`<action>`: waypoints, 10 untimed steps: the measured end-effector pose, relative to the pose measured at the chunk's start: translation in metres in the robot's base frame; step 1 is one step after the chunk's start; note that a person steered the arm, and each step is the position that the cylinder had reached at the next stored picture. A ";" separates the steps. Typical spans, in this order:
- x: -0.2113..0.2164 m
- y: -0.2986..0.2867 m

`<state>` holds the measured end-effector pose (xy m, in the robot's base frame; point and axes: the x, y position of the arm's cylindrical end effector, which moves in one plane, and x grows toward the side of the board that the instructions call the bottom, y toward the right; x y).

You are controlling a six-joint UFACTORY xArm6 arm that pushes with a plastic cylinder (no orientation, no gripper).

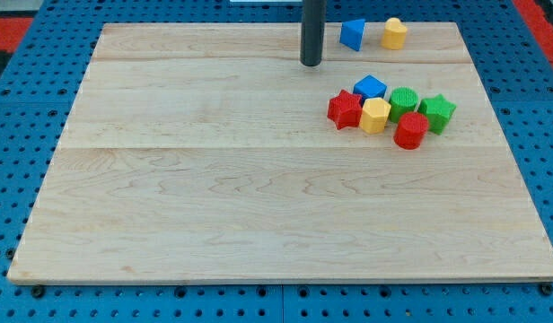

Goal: Move the arm to the right side of the green star

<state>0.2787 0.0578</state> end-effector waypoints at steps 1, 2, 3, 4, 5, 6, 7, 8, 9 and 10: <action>0.012 0.052; 0.042 0.106; 0.049 0.152; 0.049 0.177; 0.032 0.170; 0.016 0.157; 0.016 0.157; 0.016 0.159; 0.016 0.162; 0.023 0.166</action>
